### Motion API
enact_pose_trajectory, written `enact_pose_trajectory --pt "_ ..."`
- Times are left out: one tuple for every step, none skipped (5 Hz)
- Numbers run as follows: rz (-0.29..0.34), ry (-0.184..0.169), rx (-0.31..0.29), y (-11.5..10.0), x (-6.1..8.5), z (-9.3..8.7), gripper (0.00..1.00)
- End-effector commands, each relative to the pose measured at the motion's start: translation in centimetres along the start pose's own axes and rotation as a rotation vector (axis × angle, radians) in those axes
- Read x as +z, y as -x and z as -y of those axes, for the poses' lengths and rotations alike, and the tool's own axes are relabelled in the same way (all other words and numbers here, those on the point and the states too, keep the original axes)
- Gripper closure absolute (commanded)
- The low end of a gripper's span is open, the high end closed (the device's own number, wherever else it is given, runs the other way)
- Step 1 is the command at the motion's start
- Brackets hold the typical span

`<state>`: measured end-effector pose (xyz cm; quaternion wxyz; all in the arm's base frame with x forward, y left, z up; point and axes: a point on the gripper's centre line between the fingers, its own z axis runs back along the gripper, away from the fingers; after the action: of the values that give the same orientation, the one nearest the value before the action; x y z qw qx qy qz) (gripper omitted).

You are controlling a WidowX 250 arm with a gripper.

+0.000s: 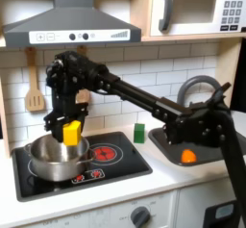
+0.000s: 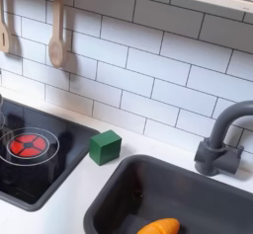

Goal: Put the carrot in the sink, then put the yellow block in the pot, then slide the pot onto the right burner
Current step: 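Put the yellow block in the pot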

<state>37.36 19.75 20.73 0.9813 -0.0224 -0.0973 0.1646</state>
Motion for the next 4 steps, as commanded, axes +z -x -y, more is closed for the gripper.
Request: enact_pose_trajectory --pt "-0.010 -0.007 -0.007 0.45 -0.47 -0.21 1.00" --pt "-0.019 -0.007 0.000 0.33 -1.01 -0.50 1.00" --pt "-0.013 -0.015 0.012 0.00 -0.86 -0.87 1.00" --pt "-0.005 -0.024 0.010 0.01 -0.66 -0.89 1.00"
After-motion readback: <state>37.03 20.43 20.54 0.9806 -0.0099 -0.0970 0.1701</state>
